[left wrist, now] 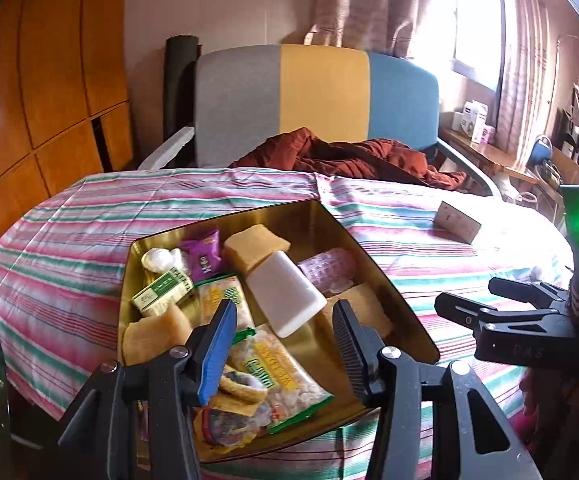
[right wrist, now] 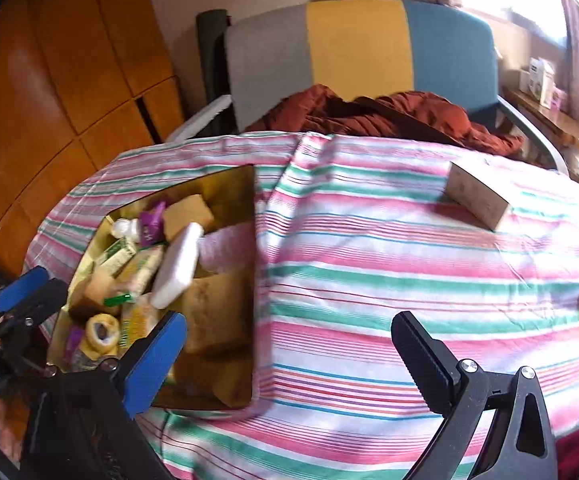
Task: Organize objects
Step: 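Move both open tools back toward the beige box and white bag bundle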
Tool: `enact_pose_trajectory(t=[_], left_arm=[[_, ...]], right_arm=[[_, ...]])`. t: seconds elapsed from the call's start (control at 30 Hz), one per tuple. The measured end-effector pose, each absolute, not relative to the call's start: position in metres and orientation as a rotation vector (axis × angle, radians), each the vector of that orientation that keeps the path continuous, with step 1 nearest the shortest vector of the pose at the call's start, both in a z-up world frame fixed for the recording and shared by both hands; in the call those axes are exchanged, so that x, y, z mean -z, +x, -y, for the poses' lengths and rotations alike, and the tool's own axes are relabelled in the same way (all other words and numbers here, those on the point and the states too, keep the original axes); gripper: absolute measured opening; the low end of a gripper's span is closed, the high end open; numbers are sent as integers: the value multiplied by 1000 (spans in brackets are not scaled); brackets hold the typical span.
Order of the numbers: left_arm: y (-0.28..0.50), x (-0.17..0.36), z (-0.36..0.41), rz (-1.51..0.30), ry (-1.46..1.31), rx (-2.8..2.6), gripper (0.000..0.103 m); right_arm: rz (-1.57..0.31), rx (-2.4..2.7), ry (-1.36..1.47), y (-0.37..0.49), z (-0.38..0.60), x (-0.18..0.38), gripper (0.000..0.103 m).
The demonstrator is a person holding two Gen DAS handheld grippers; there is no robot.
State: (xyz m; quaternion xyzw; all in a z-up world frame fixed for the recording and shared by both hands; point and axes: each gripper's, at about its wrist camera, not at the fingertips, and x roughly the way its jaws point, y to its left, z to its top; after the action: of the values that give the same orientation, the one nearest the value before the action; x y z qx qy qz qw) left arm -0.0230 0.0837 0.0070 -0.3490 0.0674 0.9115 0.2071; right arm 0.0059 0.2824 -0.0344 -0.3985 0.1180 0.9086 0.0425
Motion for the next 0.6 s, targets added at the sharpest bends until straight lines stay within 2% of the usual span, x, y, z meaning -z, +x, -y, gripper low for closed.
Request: enact_pose_trajectory(t=[0.6], left_arm=[[-18, -5, -145, -314, -960, -2396, 50]], right_arm=[[-437, -2620, -1180, 16, -378, 17, 103]])
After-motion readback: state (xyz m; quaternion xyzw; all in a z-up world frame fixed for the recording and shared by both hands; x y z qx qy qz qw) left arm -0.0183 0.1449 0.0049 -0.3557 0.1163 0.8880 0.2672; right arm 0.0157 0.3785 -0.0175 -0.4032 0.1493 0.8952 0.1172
